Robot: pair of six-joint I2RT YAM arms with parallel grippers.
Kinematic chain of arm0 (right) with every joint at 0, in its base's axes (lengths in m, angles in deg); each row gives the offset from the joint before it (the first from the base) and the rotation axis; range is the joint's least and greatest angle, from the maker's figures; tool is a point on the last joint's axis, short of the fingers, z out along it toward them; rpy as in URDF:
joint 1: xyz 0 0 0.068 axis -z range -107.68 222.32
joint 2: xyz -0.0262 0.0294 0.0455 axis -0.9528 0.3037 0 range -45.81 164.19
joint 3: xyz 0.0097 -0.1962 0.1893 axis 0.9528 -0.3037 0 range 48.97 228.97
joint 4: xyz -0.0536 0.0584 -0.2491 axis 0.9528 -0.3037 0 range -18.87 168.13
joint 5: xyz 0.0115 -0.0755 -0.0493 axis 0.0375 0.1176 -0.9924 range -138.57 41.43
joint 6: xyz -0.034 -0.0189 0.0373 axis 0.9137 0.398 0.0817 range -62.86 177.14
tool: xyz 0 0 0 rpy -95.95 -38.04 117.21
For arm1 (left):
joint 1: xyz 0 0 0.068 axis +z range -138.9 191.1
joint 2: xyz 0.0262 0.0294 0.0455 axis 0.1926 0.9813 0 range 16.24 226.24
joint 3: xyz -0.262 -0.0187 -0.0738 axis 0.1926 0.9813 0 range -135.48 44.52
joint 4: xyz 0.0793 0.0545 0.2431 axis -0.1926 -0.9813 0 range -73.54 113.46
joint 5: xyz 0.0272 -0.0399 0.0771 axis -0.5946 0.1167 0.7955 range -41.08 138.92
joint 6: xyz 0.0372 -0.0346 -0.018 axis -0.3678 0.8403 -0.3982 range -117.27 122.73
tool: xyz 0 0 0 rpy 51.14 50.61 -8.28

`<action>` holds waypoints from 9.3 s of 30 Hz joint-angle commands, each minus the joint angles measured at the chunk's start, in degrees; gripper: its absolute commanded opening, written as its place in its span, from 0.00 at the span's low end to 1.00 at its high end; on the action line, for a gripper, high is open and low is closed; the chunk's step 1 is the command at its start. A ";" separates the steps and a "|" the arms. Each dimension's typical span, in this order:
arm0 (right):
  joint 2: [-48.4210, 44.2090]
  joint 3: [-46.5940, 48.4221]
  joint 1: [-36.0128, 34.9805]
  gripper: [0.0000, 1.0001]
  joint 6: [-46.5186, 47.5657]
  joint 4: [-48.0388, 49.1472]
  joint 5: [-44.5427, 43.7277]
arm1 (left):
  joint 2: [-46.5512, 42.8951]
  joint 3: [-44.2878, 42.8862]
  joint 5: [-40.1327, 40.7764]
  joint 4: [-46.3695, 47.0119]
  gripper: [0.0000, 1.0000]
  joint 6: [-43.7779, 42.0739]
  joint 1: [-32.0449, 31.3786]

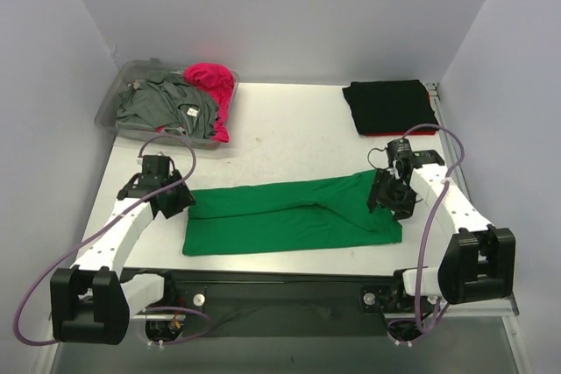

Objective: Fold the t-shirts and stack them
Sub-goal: Fold the other side of the tshirt into a rectangle, then rotate the tshirt 90 degrees

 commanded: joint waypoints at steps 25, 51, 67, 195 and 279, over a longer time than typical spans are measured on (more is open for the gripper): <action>29.63 22.28 -9.21 0.53 3.48 9.55 12.83 | 20.49 -10.55 -6.92 12.97 0.62 1.64 -7.33; 32.62 19.30 -12.63 0.40 2.78 9.55 14.07 | 23.05 -9.14 -6.66 11.65 0.63 0.85 -7.15; 28.85 16.49 -14.13 0.00 2.42 8.15 13.02 | 21.55 -8.17 -6.49 11.30 0.63 -0.64 -6.80; 46.43 50.42 -11.05 0.59 0.58 -8.20 2.12 | -2.63 2.46 -4.47 4.07 0.61 9.91 -18.66; 74.45 85.21 -10.35 0.77 -3.38 -13.30 15.47 | 13.72 8.70 -2.34 29.83 0.62 34.17 -54.26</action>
